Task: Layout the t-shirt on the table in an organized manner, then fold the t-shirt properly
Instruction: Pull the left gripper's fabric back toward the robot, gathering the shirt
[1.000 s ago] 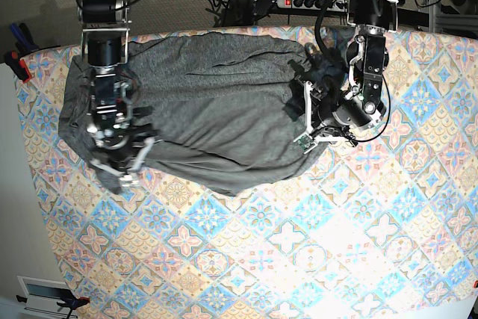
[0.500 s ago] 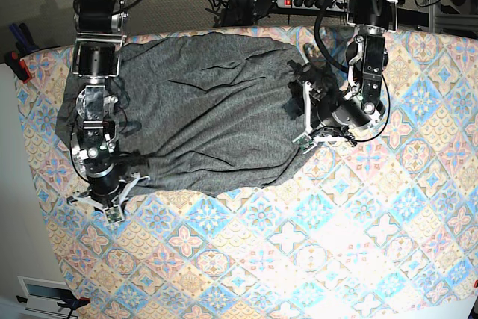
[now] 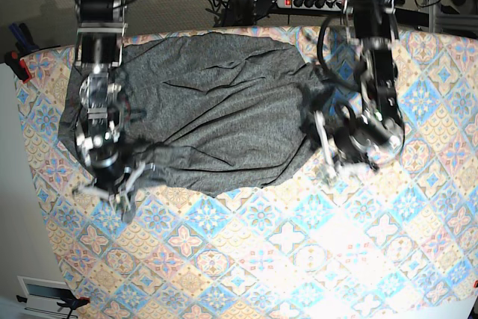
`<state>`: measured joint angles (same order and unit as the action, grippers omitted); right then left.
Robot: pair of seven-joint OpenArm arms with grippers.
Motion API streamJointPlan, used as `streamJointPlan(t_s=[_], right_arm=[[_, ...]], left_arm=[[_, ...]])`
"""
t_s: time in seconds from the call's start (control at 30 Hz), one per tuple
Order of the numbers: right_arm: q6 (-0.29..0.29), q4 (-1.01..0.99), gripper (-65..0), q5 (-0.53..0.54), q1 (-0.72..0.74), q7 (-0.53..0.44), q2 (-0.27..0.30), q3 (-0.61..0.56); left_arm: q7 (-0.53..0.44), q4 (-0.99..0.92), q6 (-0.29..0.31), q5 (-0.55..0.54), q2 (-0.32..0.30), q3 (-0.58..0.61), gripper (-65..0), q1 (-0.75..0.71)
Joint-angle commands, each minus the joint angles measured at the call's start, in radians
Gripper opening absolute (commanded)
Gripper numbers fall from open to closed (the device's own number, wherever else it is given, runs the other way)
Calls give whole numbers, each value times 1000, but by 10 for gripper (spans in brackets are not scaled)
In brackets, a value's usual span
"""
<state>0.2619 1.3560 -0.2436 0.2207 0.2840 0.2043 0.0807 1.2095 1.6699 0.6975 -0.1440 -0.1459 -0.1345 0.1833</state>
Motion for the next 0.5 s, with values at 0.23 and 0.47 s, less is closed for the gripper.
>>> streamJointPlan(t_s=[0.23,0.47], right_arm=[[-17,40,-650,5,38,-30,5,54],[-17,40,-650,5,35,-30,7,126]], left_arm=[[-178,-337,1,7,55,115,-371,124],[-290,-411,1,109,90,235,-371,72]])
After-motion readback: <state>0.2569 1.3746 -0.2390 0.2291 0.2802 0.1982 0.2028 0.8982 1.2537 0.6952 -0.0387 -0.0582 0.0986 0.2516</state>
